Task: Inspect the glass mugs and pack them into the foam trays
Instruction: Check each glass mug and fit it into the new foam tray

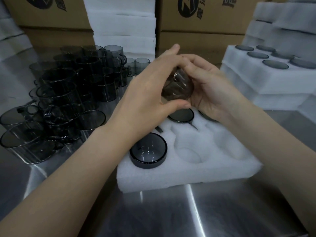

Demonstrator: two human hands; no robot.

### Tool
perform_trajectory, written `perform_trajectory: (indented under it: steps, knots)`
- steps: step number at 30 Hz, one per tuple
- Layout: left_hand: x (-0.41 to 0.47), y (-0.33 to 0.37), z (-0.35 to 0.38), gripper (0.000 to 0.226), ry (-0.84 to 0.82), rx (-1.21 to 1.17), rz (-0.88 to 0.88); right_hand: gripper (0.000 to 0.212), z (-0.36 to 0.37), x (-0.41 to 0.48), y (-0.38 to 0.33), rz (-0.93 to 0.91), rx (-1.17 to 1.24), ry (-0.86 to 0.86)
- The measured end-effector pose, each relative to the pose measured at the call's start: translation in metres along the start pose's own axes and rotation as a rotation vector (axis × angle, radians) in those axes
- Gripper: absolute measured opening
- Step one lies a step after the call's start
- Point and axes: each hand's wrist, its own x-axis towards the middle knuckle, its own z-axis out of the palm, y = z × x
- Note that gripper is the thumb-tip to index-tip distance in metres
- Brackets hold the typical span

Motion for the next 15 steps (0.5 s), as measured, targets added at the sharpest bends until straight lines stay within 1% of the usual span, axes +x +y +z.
perform_trajectory:
  steps: [2, 5, 8, 10, 13, 15]
  knots:
    - [0.0, -0.0004, -0.001, 0.057, 0.092, -0.026, -0.075, 0.036, 0.0001, 0.0006, -0.0012, 0.012, -0.033, -0.014]
    - [0.0004, -0.0025, -0.0021, 0.063, 0.214, -0.07, -0.209, 0.041, 0.0008, 0.0001, -0.0021, -0.011, -0.032, -0.088]
    - [-0.0006, -0.0059, -0.0011, 0.062, 0.188, -0.088, -0.271, 0.039, 0.0024, -0.001, 0.0002, -0.044, -0.116, -0.106]
    - [-0.0003, -0.0077, -0.0001, 0.061, 0.154, -0.098, -0.286, 0.034, 0.0046, -0.0023, 0.0004, -0.052, -0.181, -0.069]
    - [0.0003, -0.0073, -0.0003, 0.065, 0.094, -0.129, -0.296, 0.028, 0.0069, -0.0043, 0.0017, -0.068, -0.258, -0.003]
    - [0.0001, -0.0057, -0.001, 0.07, 0.063, -0.151, -0.278, 0.03, 0.0083, -0.0055, 0.0025, -0.1, -0.31, 0.033]
